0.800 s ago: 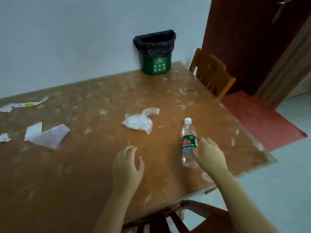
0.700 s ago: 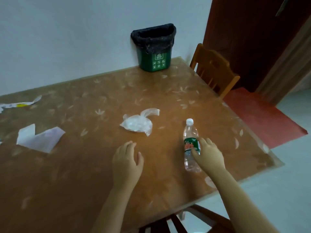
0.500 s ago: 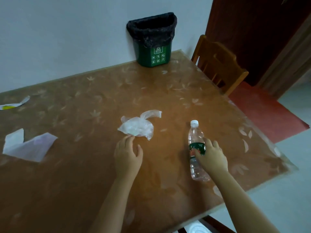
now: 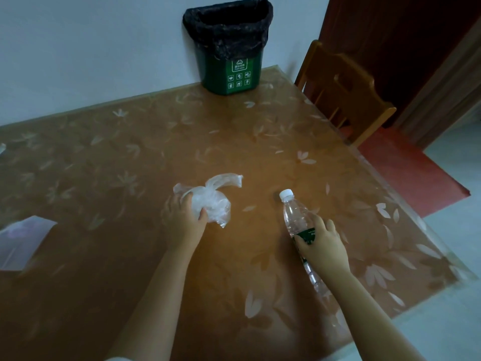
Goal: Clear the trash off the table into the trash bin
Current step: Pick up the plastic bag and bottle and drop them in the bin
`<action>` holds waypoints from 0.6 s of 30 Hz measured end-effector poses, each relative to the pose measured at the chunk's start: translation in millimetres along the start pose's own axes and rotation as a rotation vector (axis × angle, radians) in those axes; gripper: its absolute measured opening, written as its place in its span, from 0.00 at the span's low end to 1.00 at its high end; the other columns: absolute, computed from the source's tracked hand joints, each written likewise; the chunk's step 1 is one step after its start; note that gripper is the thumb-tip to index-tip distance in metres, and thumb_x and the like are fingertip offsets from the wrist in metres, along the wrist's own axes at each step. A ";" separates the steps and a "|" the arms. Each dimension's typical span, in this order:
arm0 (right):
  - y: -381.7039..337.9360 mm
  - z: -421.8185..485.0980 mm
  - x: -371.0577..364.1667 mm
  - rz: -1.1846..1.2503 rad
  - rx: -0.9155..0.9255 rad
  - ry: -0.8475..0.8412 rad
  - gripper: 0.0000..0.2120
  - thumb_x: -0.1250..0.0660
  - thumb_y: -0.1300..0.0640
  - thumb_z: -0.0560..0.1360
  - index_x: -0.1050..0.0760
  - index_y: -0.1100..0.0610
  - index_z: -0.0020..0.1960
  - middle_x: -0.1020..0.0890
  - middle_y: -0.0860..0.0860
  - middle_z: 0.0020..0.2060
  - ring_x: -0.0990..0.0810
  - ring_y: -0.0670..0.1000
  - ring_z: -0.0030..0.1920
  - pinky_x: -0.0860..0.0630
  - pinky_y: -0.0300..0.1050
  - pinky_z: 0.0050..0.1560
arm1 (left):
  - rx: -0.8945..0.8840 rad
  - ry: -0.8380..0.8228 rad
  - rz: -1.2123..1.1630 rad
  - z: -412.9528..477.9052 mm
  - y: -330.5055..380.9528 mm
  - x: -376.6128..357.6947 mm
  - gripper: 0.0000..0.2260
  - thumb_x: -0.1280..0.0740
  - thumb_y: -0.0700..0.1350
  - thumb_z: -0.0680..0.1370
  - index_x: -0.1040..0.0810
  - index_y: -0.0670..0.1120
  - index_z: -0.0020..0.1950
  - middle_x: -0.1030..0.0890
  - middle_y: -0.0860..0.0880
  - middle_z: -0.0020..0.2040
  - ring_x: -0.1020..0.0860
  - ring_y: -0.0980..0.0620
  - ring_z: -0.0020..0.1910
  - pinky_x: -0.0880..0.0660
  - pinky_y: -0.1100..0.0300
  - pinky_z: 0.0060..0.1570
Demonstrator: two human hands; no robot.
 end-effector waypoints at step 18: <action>30.1 -36.8 4.7 0.148 -0.083 -0.042 0.32 0.33 0.50 0.70 0.44 0.43 0.70 0.33 0.51 0.47 0.27 0.54 0.42 0.32 0.44 0.34 | 0.168 -0.039 -0.363 -58.2 9.2 -1.1 0.09 0.36 0.39 0.76 0.23 0.41 0.55 0.19 0.42 0.49 0.22 0.50 0.44 0.26 0.61 0.40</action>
Point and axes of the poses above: each hand's wrist, its own z-axis towards the middle knuckle, its own x-axis out of the back of the hand, y = z × x, the point moved 8 cm from there along z, towards the middle knuckle
